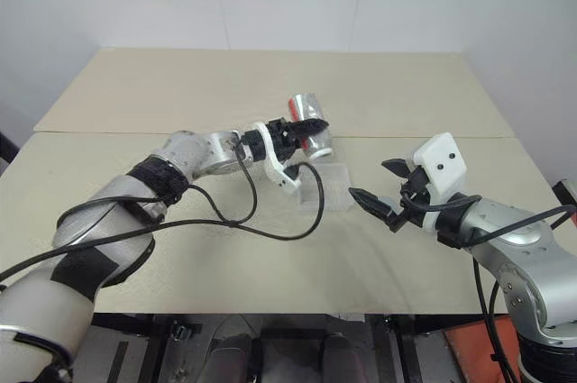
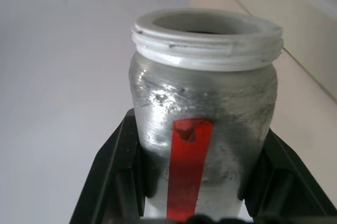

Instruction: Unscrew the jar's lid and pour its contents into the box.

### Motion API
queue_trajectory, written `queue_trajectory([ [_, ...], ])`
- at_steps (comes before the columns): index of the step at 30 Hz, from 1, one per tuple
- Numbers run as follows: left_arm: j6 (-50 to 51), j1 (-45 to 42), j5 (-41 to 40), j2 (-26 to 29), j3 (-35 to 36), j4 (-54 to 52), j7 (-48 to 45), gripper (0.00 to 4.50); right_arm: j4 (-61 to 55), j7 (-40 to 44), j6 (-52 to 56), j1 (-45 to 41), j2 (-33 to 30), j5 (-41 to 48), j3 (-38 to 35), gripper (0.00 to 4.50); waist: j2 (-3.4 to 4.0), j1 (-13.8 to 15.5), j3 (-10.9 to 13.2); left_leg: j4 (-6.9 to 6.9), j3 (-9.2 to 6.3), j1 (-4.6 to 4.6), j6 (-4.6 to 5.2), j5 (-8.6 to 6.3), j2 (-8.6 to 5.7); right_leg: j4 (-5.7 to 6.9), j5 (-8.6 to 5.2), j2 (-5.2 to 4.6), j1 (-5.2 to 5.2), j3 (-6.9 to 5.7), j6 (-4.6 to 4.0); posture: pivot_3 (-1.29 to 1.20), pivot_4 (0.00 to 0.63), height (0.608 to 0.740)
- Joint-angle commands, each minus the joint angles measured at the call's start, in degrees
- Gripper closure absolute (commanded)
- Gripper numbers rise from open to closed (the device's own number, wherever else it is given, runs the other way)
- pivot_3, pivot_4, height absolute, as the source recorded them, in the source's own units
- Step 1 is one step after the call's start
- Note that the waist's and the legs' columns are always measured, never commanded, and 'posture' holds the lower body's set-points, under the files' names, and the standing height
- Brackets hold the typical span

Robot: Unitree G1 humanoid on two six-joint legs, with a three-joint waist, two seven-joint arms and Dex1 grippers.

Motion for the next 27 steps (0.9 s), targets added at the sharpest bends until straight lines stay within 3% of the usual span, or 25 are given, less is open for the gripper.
queue_trajectory([
  [1, 2.7, 1.4, -17.7, -2.4, 12.4, 0.4, -10.0, 2.59, -1.0, -0.4, -0.6, -0.5, -0.1, 0.7, -1.7, 0.05, 0.0, 0.0, 0.0, 0.02, 0.0, -0.01, 0.0, 0.0, 0.0, 0.01, 0.0, 0.0, 0.0, 0.0, 0.0, 0.0, 0.15, 0.74],
  [3, 7.7, 4.2, -29.5, -5.0, 19.5, -2.3, -19.8, 2.59, -1.0, -0.4, -0.7, -0.5, -0.2, 0.8, -1.8, 0.05, 0.01, 0.1, 0.0, 0.03, 0.0, -0.01, 0.0, 0.0, 0.0, 0.03, 0.0, 0.0, 0.01, -0.01, 0.0, 0.0, 0.15, 0.74],
  [5, 20.5, 7.7, -43.1, -8.7, 27.7, -9.0, -29.6, 2.59, -0.9, -0.4, -0.6, -0.7, -0.2, 1.1, -2.1, 0.05, 0.03, 0.0, 0.0, 0.05, 0.0, 0.0, 0.01, 0.0, 0.0, 0.1, 0.0, -0.01, 0.06, -0.03, 0.0, 0.0, 0.15, 0.74],
  [7, 31.9, 10.2, -51.4, -10.9, 33.2, -15.3, -34.4, 2.59, -0.9, -0.6, -0.5, -0.8, -0.2, 1.3, -2.1, 0.05, 0.03, 0.0, 0.0, 0.09, -0.03, -0.02, 0.01, 0.0, 0.01, 0.2, 0.0, -0.01, 0.06, -0.04, 0.0, 0.0, 0.15, 0.74],
  [11, 49.5, 13.4, -59.9, -12.8, 40.4, -24.6, -34.3, 2.59, -0.8, -1.1, -0.4, -0.9, -0.2, 1.3, -1.7, 0.05, 0.03, -0.6, 0.0, 0.09, -0.09, 0.01, 0.01, 0.0, 0.03, 0.17, 0.0, 0.04, 0.05, -0.04, 0.0, 0.0, 0.15, 0.74],
  [17, 60.6, 15.3, -63.0, -13.5, 44.8, -31.3, -29.4, 2.59, -1.1, -2.0, 0.0, -1.1, -0.1, 1.8, -1.4, 0.05, 0.03, -0.7, 0.0, 0.09, -0.15, 0.03, 0.01, 0.0, 0.0, 0.16, 0.0, 0.03, 0.1, -0.03, 0.0, 0.0, 0.15, 0.74],
  [23, 51.4, 16.9, -57.1, -10.3, 38.5, -32.4, -33.9, 2.59, -1.0, -2.0, -0.1, -1.7, -0.1, 2.4, -1.4, 0.05, 0.03, -0.3, 0.0, 0.09, -0.15, 0.03, 0.0, 0.0, -0.02, 0.1, 0.01, 0.03, 0.1, -0.04, 0.0, 0.0, 0.15, 0.74],
  [27, 31.0, 13.3, -45.7, -5.3, 28.7, -25.6, -36.4, 2.59, -0.6, -1.9, -0.4, -2.2, -0.1, 2.3, -1.2, 0.05, 0.03, 0.0, 0.0, 0.06, -0.12, 0.06, 0.0, 0.0, -0.04, -0.01, 0.01, 0.03, 0.12, -0.03, -0.01, 0.0, 0.15, 0.74],
])
